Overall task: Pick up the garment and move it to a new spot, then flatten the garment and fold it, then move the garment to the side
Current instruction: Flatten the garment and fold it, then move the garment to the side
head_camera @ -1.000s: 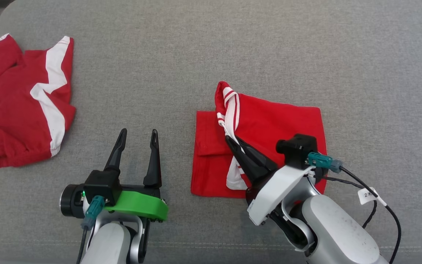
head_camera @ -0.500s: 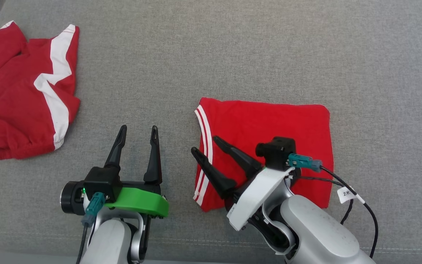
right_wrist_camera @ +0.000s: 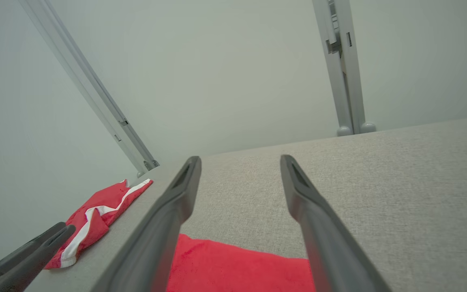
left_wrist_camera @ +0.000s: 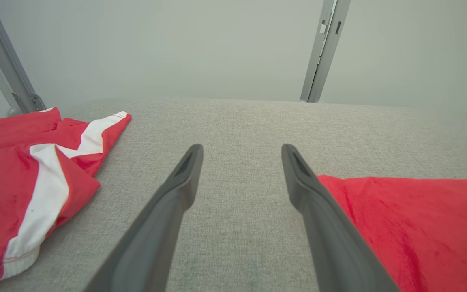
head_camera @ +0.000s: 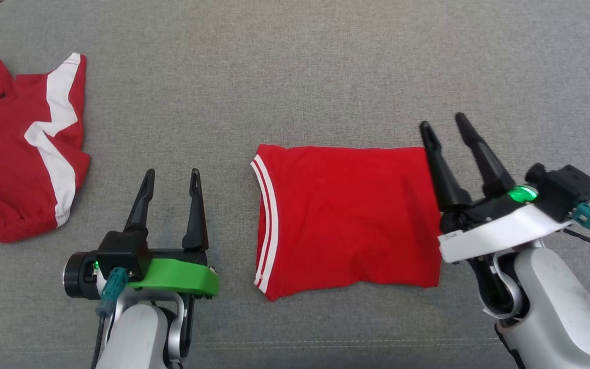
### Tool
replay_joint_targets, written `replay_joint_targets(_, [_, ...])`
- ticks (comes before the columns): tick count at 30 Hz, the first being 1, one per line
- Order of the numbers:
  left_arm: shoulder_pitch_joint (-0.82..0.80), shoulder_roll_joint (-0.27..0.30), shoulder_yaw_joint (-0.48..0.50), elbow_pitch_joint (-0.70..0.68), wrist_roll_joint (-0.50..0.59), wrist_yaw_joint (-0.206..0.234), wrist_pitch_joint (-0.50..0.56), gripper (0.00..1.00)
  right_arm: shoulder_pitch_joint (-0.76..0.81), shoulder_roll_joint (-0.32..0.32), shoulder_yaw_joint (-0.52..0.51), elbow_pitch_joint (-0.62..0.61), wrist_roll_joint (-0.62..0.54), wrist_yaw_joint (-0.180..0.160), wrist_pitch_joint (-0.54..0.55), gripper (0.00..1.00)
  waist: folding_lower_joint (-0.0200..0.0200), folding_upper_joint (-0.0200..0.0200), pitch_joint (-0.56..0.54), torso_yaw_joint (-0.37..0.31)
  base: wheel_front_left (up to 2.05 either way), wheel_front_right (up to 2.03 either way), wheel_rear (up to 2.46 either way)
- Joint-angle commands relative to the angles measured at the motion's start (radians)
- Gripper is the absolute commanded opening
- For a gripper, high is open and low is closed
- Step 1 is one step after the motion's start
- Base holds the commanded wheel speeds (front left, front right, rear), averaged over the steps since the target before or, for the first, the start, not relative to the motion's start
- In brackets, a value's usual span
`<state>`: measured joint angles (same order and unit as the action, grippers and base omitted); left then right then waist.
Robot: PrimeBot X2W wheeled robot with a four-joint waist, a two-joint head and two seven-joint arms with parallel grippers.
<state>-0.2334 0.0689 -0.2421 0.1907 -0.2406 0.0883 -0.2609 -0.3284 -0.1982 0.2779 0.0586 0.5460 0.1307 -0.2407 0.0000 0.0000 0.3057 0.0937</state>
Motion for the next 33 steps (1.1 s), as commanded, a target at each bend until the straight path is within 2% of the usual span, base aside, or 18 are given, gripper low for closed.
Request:
replay_joint_targets(1, [0.010,0.009,0.007,-0.007,0.007,0.004,-0.003,1.00,0.027,0.001,-0.023,0.002,-0.018,0.000,-0.005,1.00,0.0000,0.0000,-0.013,-0.011,0.00,0.00,0.00])
replay_joint_targets(7, [0.050,0.031,0.040,-0.028,0.013,0.015,-0.003,1.00,0.128,-0.006,-0.159,0.038,-0.153,0.000,0.004,1.00,0.0000,0.0000,-0.054,-0.035,0.00,0.00,0.00])
replay_joint_targets(16, [0.116,0.061,0.050,-0.018,0.019,0.035,0.006,1.00,0.263,-0.004,-0.243,0.046,-0.286,0.000,0.052,1.00,0.0000,0.0000,-0.106,-0.045,0.00,0.00,0.00])
replay_joint_targets(25, [0.126,0.067,0.037,-0.012,0.013,0.038,0.021,1.00,0.303,0.018,-0.263,0.012,-0.286,0.000,0.087,1.00,0.0000,0.0000,-0.122,-0.035,0.00,0.00,0.00])
replay_joint_targets(33, [0.089,0.045,0.008,-0.015,0.007,0.028,0.019,1.00,0.278,-0.018,-0.209,0.012,-0.271,0.000,0.176,1.00,0.0000,0.0000,-0.088,0.036,0.00,0.00,0.00])
